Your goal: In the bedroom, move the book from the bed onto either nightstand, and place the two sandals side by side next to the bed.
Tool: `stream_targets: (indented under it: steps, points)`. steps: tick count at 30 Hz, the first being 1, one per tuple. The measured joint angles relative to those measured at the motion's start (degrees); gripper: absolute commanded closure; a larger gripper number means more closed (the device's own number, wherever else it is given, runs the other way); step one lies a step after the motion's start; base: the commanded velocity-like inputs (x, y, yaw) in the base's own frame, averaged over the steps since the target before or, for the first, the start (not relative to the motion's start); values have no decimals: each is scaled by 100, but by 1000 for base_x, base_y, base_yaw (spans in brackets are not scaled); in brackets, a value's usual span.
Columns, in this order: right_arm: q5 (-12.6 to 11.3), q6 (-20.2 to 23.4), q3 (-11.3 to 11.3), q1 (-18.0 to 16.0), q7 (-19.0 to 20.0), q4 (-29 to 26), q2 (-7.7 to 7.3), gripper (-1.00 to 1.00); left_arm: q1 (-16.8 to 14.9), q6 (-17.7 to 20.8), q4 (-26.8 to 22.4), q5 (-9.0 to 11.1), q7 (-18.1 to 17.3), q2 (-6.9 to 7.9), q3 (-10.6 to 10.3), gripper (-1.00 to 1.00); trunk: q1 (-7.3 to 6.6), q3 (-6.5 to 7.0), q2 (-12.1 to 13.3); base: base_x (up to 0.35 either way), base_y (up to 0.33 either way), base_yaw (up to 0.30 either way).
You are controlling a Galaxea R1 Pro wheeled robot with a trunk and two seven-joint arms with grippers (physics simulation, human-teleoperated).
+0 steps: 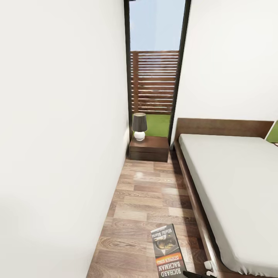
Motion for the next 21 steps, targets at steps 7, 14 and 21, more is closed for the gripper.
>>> stream_targets:
  steps: [7, 14, 21]
  points:
    - [-1, -2, 1, 0, -8, 0, 6, 100, 0, 1, 0, 0, -1, -1, 0, -100, 0, 0, 0, 8, 0, 0]
    - [0, -1, -1, 0, -10, 0, 3, 100, 1, 1, 0, 0, -2, -1, 0, -100, -1, 0, 0, 80, 0, -4]
    - [-2, 3, 0, 1, -9, -1, 8, 100, 0, 0, 2, -1, -1, -6, 0, -100, 0, 0, 0, 30, 0, -149]
